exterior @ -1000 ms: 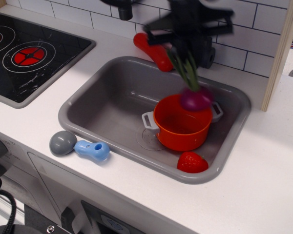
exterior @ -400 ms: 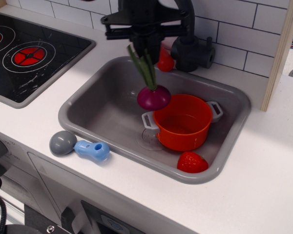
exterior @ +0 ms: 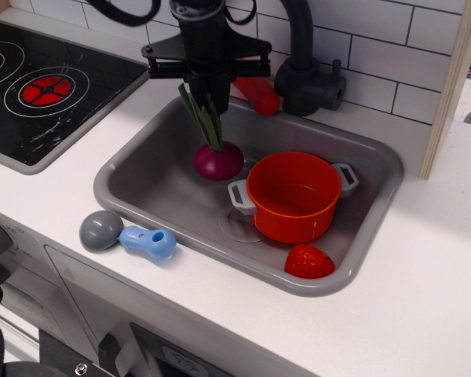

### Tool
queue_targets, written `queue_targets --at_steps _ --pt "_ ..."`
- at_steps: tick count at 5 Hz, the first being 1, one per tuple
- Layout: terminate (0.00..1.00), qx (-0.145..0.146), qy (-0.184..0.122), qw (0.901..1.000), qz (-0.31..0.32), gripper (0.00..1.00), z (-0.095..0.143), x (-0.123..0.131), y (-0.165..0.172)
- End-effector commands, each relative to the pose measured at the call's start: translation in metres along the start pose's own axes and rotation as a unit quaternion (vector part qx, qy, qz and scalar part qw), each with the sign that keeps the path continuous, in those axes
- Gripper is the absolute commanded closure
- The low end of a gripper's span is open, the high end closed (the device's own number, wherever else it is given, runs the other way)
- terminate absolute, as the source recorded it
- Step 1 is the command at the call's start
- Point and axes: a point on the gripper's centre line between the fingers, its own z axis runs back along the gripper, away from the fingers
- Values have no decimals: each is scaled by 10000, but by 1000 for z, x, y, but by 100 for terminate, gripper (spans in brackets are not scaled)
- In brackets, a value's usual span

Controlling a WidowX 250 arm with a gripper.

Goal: Take beet from pot sink

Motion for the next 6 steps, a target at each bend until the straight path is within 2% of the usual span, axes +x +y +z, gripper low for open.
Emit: queue_targets --at_steps 1,2,3,5,6 --pt "0 236 -198 9995 -34 100 -10 7 6" --pt "0 367 -158 9992 -98 100 -16 4 7" --pt "0 442 -70 9990 -5 0 -15 7 10" --pt "0 383 -107 9992 42 0 -2 7 5" --pt "0 158 -83 9998 94 0 13 8 2"
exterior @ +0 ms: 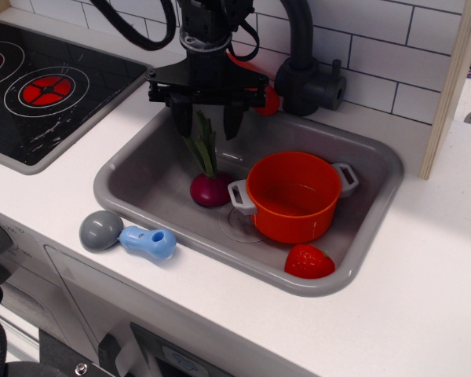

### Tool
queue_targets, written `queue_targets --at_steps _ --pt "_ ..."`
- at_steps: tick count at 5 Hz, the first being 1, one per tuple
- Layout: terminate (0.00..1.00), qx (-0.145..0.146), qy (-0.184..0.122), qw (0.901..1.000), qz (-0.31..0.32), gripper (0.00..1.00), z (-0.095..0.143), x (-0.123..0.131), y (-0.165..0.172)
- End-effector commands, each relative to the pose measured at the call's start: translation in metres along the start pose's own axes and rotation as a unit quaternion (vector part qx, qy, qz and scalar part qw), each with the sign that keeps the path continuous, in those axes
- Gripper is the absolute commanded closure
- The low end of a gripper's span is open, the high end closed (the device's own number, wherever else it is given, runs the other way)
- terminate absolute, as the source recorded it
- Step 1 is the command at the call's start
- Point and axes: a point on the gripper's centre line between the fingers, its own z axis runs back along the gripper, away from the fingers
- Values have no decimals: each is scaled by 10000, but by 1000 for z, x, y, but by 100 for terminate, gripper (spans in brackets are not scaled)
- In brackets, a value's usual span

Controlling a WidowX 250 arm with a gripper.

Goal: Take beet from pot sink

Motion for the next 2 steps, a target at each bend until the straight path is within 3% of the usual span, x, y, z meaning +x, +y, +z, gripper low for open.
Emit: queue_targets --at_steps 1,2 --pt "0 -342 -364 9987 72 0 38 16 -2" --pt "100 -342 -364 9987 72 0 38 16 -2"
